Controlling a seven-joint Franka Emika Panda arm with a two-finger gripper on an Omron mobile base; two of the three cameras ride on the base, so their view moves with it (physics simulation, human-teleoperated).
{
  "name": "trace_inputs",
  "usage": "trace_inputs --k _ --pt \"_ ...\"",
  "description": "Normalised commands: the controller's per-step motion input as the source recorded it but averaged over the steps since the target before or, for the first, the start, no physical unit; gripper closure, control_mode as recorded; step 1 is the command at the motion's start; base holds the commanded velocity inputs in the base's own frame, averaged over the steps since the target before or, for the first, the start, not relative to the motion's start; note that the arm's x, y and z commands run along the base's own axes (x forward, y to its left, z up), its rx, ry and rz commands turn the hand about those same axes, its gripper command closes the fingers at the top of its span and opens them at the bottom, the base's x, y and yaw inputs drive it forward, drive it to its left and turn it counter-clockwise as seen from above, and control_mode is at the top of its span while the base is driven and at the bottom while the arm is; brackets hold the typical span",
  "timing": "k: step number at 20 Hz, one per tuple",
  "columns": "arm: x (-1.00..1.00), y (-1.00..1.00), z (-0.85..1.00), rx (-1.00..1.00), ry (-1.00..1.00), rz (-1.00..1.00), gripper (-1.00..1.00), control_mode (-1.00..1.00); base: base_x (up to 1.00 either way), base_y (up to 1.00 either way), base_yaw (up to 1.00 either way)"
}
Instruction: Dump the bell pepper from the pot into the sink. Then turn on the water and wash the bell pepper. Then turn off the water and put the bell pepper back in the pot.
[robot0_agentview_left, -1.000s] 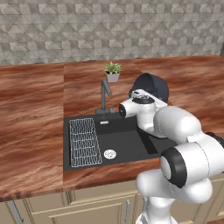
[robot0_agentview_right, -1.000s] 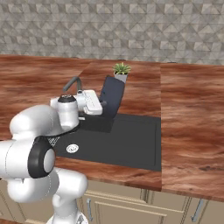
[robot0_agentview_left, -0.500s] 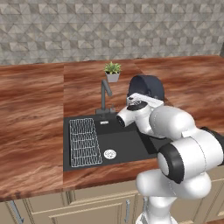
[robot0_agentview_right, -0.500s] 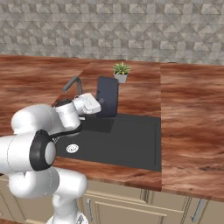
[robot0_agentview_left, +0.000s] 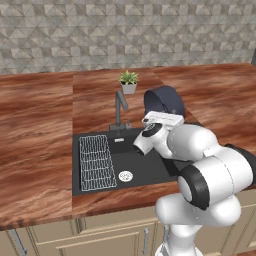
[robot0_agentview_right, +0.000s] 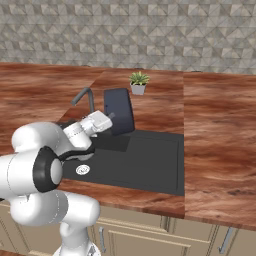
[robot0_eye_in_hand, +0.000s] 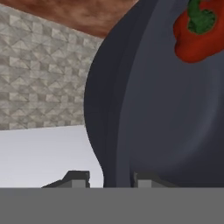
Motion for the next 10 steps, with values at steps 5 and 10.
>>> trace_inputs --k 5,10 --pt "0.00 0.23 0.20 -0.05 0.00 0.01 1.00 -1.00 0.00 0.00 0.00" --pt "0.03 0.22 0.11 -0.02 0.01 0.00 1.00 -1.00 0.00 0.00 0.00"
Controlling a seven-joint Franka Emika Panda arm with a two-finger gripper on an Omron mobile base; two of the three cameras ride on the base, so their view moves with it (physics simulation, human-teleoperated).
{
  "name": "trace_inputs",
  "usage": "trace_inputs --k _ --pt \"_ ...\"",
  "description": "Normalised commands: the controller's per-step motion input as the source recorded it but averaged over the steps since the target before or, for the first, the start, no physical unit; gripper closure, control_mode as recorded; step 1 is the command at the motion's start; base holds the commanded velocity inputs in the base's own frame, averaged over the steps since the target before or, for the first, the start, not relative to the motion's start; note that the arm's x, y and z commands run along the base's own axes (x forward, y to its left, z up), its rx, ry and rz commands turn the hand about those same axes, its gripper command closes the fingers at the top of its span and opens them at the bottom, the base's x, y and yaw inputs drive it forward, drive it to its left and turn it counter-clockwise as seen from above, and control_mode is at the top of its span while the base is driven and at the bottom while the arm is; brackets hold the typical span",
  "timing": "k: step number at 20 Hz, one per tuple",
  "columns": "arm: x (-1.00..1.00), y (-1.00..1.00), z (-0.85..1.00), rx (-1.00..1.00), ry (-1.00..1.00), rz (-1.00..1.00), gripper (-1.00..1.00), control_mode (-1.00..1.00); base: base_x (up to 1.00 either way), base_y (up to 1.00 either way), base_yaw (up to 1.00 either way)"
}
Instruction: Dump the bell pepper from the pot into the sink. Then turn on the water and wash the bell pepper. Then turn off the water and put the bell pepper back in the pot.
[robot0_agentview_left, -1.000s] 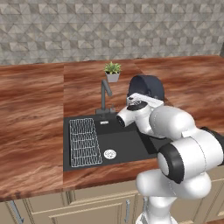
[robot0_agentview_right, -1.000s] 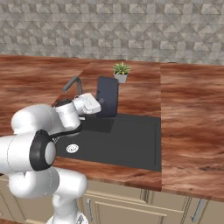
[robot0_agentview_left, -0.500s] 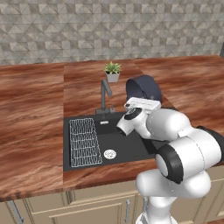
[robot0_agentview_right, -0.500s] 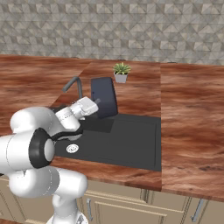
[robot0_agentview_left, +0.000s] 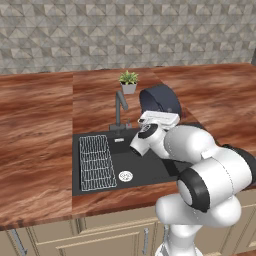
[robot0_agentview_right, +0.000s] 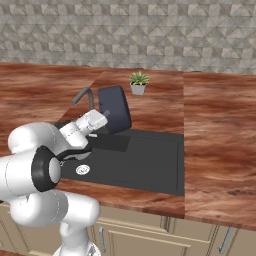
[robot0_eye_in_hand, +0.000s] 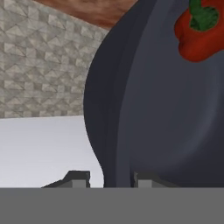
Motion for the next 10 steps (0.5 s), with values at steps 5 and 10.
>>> trace_inputs --k 5,10 --pt "0.19 0.16 0.01 -0.02 0.04 0.00 1.00 -1.00 0.00 0.00 0.00" --pt "0.21 0.05 0.00 -0.08 0.02 0.00 1.00 -1.00 0.00 0.00 0.00"
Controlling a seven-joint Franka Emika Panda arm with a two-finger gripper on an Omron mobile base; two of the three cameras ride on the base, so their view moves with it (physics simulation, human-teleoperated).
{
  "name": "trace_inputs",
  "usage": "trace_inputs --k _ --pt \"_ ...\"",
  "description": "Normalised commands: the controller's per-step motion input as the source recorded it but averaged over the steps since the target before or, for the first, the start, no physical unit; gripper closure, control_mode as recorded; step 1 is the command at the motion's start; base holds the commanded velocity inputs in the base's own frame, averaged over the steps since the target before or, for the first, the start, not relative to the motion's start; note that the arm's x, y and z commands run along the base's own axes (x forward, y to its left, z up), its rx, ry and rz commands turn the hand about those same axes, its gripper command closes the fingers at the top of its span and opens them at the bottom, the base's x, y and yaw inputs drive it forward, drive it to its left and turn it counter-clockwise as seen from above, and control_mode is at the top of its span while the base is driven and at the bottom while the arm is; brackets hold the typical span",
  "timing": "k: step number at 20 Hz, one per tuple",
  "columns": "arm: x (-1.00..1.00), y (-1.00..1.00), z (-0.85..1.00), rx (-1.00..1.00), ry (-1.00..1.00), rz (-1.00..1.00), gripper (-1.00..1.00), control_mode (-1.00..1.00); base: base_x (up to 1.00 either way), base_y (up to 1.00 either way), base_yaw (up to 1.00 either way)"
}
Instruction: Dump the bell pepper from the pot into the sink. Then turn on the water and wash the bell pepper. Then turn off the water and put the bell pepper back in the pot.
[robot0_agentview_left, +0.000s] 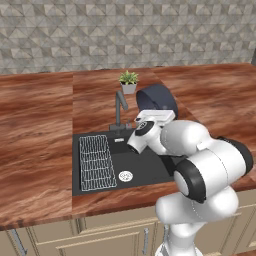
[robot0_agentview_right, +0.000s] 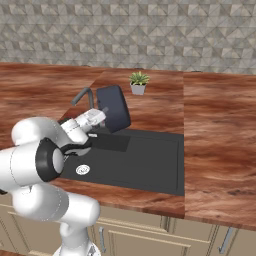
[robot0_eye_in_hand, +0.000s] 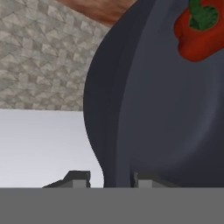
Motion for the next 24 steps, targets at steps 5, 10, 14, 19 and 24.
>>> trace_inputs --k 5,10,14,19,24 --pt "0.06 0.03 0.00 -0.09 0.00 0.00 1.00 -1.00 0.00 0.00 0.00" --pt "0.00 0.00 0.00 -0.07 0.00 0.00 1.00 -1.00 0.00 0.00 0.00" --pt "0.00 0.03 0.00 -0.04 0.00 0.00 1.00 -1.00 0.00 0.00 0.00" --pt "0.00 0.10 0.00 -0.03 0.00 0.00 1.00 -1.00 0.00 0.00 0.00" --pt "0.00 0.11 0.00 -0.01 0.01 0.00 1.00 -1.00 0.00 0.00 0.00"
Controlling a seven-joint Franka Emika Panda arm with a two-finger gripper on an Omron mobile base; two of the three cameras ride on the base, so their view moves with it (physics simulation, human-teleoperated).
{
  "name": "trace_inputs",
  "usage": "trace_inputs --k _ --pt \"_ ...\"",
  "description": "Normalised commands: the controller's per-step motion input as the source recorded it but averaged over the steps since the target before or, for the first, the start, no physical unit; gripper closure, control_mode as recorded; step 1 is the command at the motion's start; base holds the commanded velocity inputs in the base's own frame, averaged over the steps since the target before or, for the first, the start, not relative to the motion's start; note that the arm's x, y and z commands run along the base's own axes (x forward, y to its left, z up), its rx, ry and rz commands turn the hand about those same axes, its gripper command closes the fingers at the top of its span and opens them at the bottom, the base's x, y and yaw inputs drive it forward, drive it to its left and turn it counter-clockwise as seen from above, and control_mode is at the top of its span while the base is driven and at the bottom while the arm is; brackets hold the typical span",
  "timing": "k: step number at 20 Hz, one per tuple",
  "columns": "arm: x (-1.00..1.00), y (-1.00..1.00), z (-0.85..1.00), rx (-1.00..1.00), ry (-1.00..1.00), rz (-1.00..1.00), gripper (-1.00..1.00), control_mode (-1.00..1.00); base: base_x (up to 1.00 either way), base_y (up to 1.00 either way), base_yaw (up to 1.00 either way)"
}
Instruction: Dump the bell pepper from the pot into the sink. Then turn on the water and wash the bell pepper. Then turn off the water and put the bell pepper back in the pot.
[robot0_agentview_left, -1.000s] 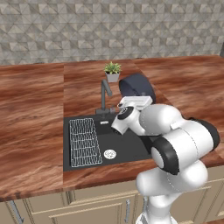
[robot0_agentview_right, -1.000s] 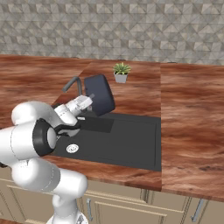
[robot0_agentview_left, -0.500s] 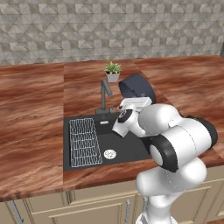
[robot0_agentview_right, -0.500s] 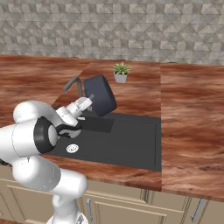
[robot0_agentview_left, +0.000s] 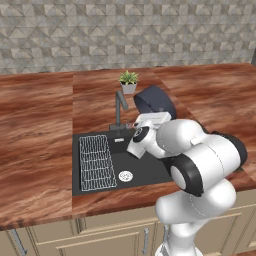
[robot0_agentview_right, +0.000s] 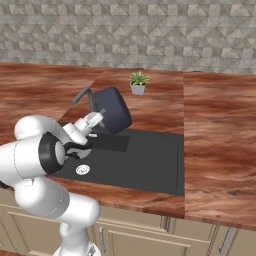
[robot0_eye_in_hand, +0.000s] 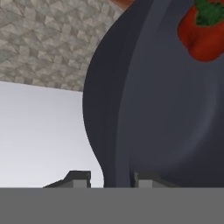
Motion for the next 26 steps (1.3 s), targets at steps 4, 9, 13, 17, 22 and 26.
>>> trace_inputs --k 4,9,13,17,22,26 --pt "0.00 0.06 0.00 -0.01 0.03 0.00 1.00 -1.00 0.00 0.00 0.00" --pt "0.00 0.11 0.00 -0.07 0.03 0.00 1.00 -1.00 0.00 0.00 0.00" --pt "0.00 0.02 0.00 -0.07 0.01 0.00 1.00 -1.00 0.00 0.00 0.00" --pt "0.00 0.00 0.00 -0.03 0.00 0.00 1.00 -1.00 0.00 0.00 0.00" --pt "0.00 0.00 0.00 0.00 0.01 0.00 1.00 -1.00 0.00 0.00 0.00" --pt "0.00 0.00 0.00 0.00 0.00 0.00 1.00 -1.00 0.00 0.00 0.00"
